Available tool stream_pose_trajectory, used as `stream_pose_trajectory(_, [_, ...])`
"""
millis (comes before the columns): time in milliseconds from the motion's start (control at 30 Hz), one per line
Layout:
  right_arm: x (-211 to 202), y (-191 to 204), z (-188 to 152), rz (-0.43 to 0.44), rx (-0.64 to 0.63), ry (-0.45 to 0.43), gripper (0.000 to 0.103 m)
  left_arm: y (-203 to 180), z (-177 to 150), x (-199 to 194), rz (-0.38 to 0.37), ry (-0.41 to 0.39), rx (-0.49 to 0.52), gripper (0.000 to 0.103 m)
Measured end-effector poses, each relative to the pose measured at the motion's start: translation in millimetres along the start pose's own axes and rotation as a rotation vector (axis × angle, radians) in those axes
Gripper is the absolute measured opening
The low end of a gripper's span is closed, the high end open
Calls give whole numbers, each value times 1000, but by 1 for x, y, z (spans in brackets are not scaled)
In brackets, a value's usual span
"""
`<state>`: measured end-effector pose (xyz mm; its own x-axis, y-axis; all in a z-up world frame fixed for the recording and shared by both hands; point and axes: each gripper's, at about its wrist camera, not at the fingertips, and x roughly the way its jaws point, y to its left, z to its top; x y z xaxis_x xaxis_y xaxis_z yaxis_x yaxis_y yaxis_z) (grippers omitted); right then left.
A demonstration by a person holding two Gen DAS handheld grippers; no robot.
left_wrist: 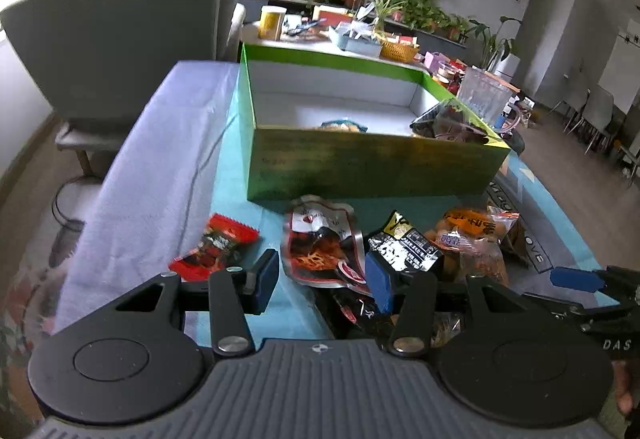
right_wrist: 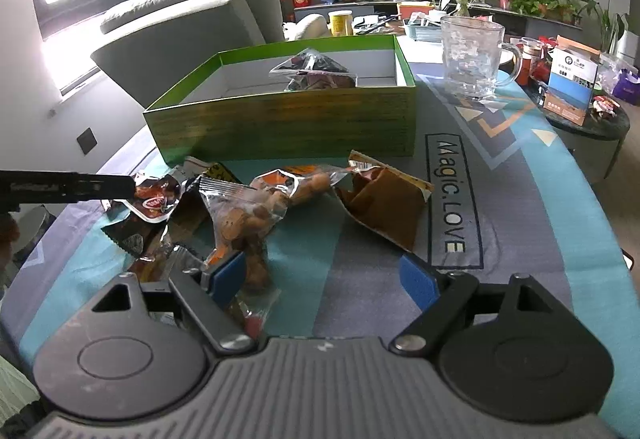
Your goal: Organize snacks
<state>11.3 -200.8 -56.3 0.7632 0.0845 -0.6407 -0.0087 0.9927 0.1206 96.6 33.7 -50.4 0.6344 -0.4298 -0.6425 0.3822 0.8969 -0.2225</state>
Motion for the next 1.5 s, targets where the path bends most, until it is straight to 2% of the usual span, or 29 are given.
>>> stream_pose_trajectory(167, [0, -5, -1, -4, 19, 1, 53, 9, -1, 10, -18, 30, -84, 43])
stream_pose_trajectory(200, [0, -5, -1, -4, 21, 1, 53, 11, -1, 10, -37, 29, -108, 28])
stream_pose_trajectory(233, [1, -5, -1, -2, 21, 2, 53, 13, -1, 10, -59, 30, -136, 17])
stream_pose_trajectory(300, [2, -4, -1, -1, 16, 5, 53, 13, 1, 10, -95, 33, -161, 9])
stream_pose_trajectory(467, [7, -8, 0, -14, 28, 2, 53, -11, 4, -7, -63, -44, -25, 2])
stream_pose_trajectory(600, [11, -16, 5, -47, 33, -17, 53, -20, 12, -21, -62, -95, 21, 2])
stream_pose_trajectory(833, [35, -28, 13, -106, -19, 0, 53, -24, 20, -36, -48, -140, 35, 2])
stream_pose_trajectory(1200, [59, -35, 26, -107, -28, -21, 54, -24, 30, -29, -20, -141, 26, 2])
stream_pose_trajectory(1500, [62, -31, 26, -98, -71, -50, 53, -31, 34, -22, -9, -130, 32, 2])
